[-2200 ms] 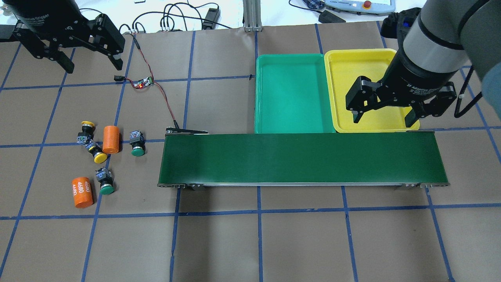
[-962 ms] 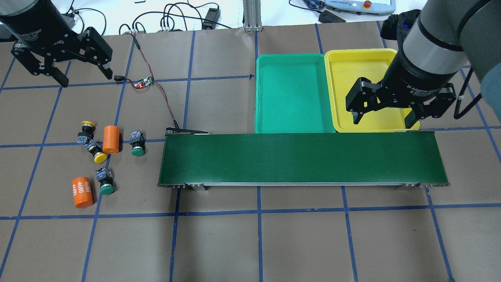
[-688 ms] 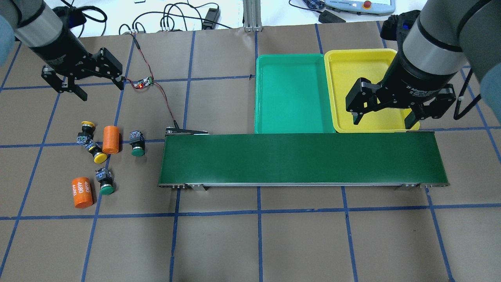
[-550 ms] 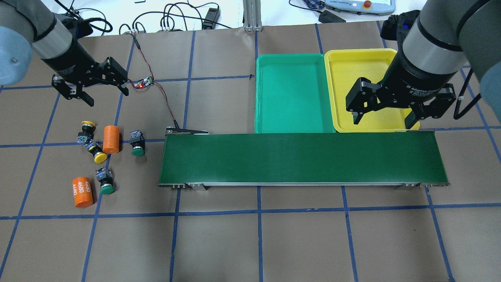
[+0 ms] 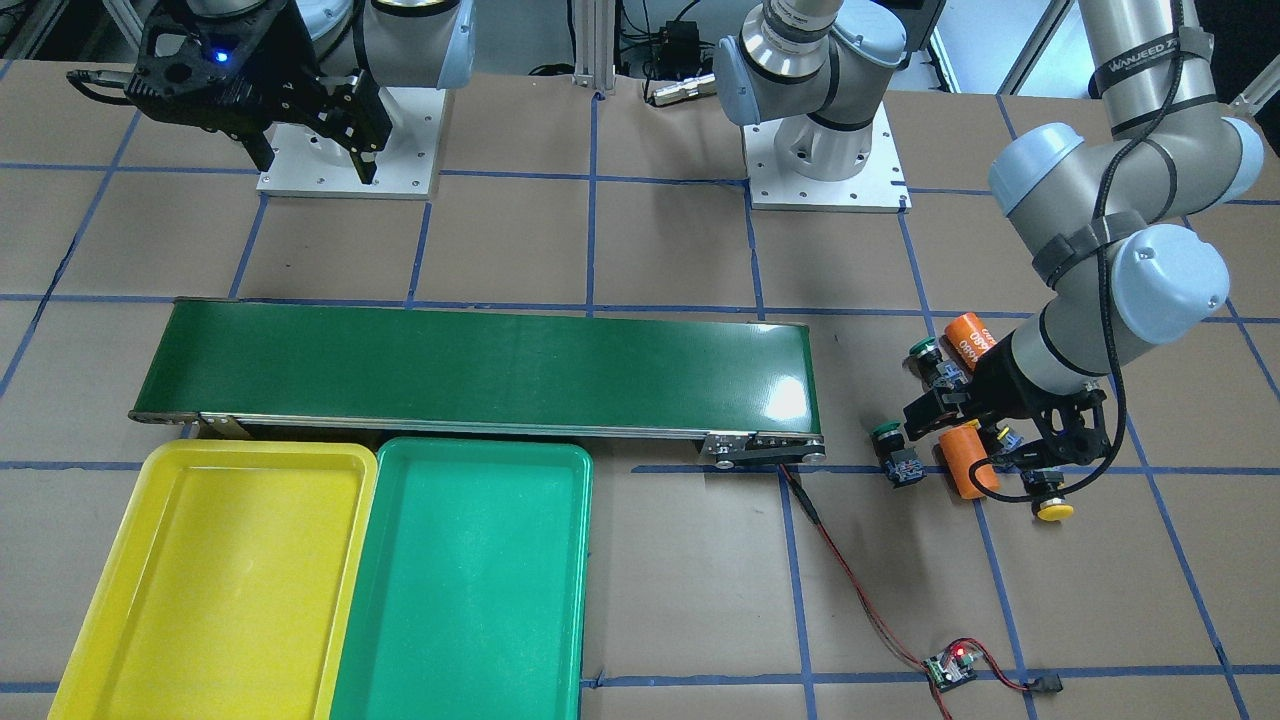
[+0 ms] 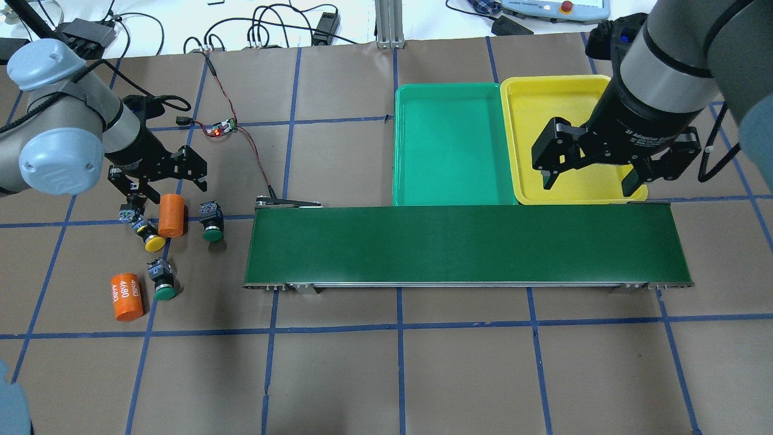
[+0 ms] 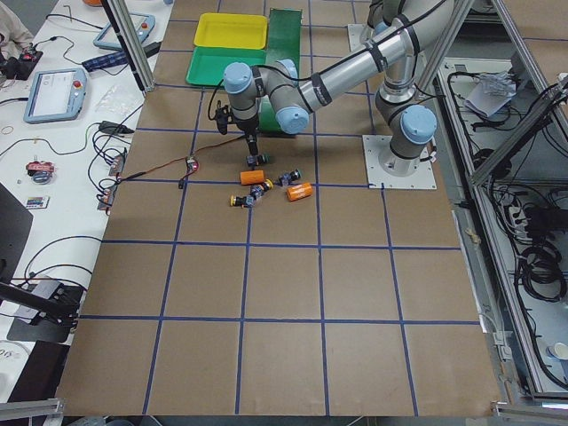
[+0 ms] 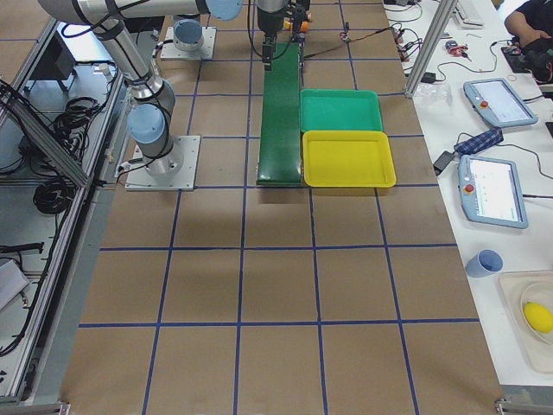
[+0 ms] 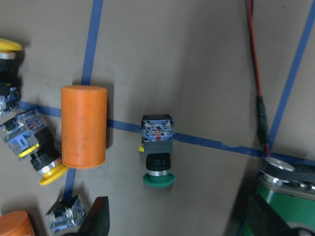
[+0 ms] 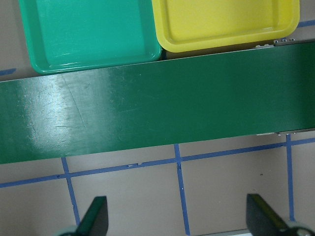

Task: Sort buttons by color to trays
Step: 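Grasp the orange cylinder cell with the left gripper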

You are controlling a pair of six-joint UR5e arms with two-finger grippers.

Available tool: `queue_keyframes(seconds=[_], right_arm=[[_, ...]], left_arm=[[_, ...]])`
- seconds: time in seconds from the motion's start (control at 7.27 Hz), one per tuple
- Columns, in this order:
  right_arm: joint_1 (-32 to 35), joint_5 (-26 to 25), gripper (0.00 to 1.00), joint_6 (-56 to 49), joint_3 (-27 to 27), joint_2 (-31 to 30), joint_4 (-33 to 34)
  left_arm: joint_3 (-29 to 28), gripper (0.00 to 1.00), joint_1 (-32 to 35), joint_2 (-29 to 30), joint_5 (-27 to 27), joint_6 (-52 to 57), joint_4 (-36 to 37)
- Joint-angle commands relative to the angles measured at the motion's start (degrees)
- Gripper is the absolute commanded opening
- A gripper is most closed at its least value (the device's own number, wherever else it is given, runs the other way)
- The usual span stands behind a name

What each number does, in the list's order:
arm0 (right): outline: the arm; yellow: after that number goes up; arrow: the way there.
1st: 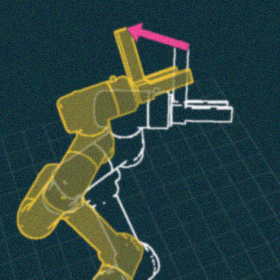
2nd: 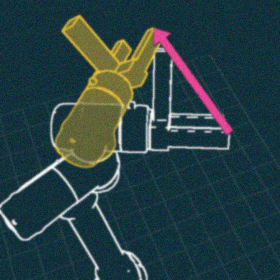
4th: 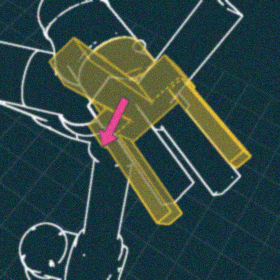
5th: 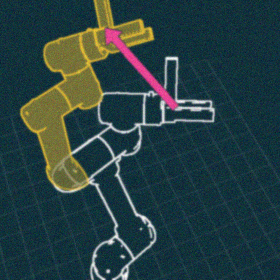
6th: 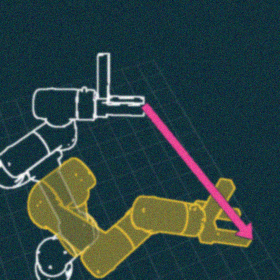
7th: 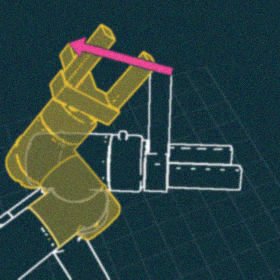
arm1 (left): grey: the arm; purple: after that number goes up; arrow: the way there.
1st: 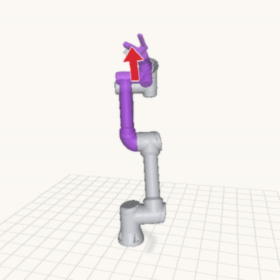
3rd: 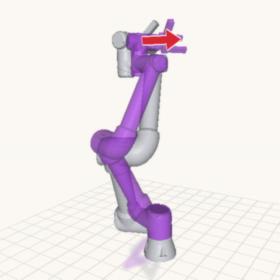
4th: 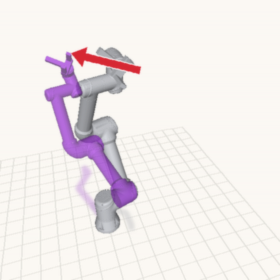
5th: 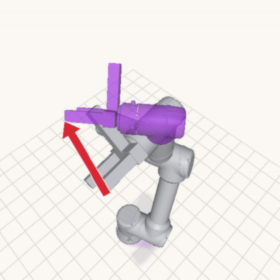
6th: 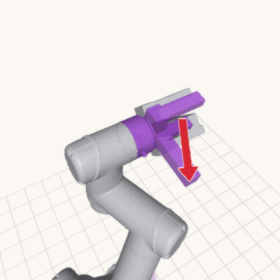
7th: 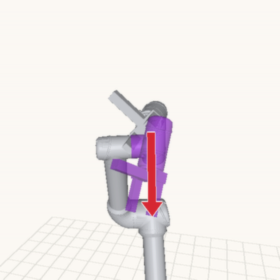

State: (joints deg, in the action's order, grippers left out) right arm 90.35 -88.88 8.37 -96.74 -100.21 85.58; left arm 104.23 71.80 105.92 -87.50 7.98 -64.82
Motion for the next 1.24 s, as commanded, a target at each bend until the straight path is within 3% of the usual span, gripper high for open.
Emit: queue_keyframes(seconds=[0.0, 0.28, 0.69, 0.83, 0.96, 1.1], right_arm=[[0.00, 0.28, 1.00, 0.33, -0.03, 0.01, -0.07], [0.00, -0.15, 1.00, -0.02, -0.73, 0.01, -0.68], [-0.09, -0.59, 1.00, -0.11, -1.43, 0.01, -0.50], [-0.09, -0.68, 1.00, -0.11, -2.13, -0.08, -0.16], [-0.09, -0.42, 1.00, -0.02, -2.14, -0.16, -0.07], [-0.09, 0.02, 1.00, 0.07, -2.14, -0.16, -0.07]], left_arm=[[0.89, 1.00, -1.39, 4.27, -1.54, 3.52, 5.55], [1.06, 1.00, -6.31, 7.18, -0.92, 8.88, 7.69], [0.80, 1.00, -3.62, 8.43, -1.45, 3.46, 8.05], [1.15, 0.93, -2.73, 8.43, -1.45, 4.15, 8.05], [1.50, 0.78, -3.24, 9.03, -1.36, 5.55, 8.83], [1.50, 0.57, -3.33, 9.65, -1.36, 6.95, 8.92]])
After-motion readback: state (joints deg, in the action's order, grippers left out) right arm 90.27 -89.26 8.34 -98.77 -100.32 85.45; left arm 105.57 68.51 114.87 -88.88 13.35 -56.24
